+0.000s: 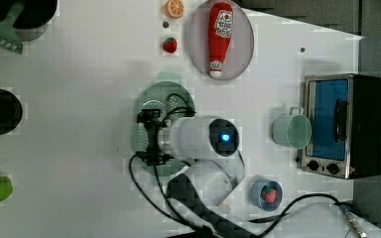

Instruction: Drag strainer right to left.

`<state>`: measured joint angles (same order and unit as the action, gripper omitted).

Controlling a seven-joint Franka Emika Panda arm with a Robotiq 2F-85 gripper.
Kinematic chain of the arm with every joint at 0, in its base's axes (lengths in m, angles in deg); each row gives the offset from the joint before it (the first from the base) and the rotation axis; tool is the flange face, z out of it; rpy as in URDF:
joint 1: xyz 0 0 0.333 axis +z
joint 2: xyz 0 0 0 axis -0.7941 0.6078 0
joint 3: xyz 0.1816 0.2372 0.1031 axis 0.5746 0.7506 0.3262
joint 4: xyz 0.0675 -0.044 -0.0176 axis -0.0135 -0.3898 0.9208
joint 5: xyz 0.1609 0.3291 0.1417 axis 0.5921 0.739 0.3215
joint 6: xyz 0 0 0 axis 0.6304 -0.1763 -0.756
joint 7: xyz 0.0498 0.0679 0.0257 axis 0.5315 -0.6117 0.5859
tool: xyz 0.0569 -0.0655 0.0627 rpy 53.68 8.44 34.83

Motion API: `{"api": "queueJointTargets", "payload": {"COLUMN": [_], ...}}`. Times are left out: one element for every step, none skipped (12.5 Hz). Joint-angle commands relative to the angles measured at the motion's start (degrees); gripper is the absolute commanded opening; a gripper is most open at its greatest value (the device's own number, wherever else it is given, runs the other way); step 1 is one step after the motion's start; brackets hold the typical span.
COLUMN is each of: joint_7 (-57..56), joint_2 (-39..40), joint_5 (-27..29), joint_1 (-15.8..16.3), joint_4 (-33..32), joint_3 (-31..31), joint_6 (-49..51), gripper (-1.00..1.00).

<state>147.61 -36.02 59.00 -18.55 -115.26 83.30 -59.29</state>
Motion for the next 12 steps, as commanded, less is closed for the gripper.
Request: {"api": "queueJointTargets", "payload": {"joint_7": [3.51,3.49,3.51,3.56,3.58,3.58,3.53,2.45,-0.16,-4.11,-9.34,-14.21], "joint_2": [0.9,1.26,1.61,2.03,2.4,2.76,2.77,2.09,0.66,-1.47,-4.17,-7.3], "joint_5": [2.87,2.96,3.04,3.58,3.81,3.86,3.55,2.74,1.52,0.37,-0.81,-1.23], "joint_1": [1.61,2.12,2.59,3.02,3.37,3.73,3.96,4.14,4.2,4.21,4.17,4.12], "joint_4": [2.49,3.12,3.94,4.62,5.37,6.15,6.29,6.21,6.0,5.54,5.18,4.93], "joint_3": [-0.75,-0.75,-0.77,-0.77,-0.85,-0.84,-1.1,-1.74,-2.77,-4.01,-5.57,-7.58], "joint_6": [-0.22,-0.29,-0.37,-0.13,-0.41,-0.38,-0.4,-0.39,0.27,2.91,5.97,9.57], "gripper": [1.0,1.0,1.0,1.0,1.0,1.0,1.0,1.0,1.0,1.0,1.0,1.0]}}
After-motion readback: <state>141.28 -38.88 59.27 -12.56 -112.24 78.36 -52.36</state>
